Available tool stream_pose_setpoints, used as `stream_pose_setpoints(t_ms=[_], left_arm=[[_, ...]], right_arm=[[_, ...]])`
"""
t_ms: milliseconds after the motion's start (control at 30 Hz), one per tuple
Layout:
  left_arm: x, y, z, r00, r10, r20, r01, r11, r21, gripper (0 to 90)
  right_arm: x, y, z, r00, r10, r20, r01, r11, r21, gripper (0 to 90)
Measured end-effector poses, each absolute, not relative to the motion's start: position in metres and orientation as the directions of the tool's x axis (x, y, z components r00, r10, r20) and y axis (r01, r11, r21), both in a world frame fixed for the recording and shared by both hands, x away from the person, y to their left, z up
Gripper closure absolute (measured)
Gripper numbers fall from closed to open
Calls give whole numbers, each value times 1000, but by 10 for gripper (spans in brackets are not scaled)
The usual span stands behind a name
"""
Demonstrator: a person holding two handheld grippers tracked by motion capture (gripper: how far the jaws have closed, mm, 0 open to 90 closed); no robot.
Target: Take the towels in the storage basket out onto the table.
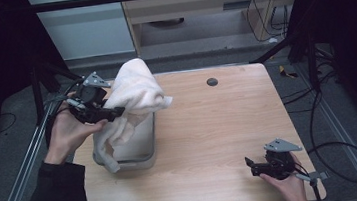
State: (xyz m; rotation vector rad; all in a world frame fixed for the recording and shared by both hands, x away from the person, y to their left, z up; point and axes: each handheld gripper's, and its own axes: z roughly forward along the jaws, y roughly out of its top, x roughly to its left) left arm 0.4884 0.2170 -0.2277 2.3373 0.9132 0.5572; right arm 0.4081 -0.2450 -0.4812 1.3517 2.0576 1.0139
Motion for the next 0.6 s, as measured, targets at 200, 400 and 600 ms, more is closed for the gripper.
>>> stream_pose_setpoints(t_ms=[200, 400, 600], left_arm=[[484, 213, -218, 685, 706, 180, 470, -617, 631, 599], [479, 207, -210, 697, 693, 184, 455, -626, 633, 598], [474, 197, -201, 710, 677, 194, 437, -640, 632, 598]], right_arm=[[408, -245, -481, -402, 916, 7, 563, 240, 791, 118], [408, -245, -481, -400, 916, 12, 564, 237, 791, 118], [408, -245, -481, -401, 916, 9, 565, 240, 790, 119]])
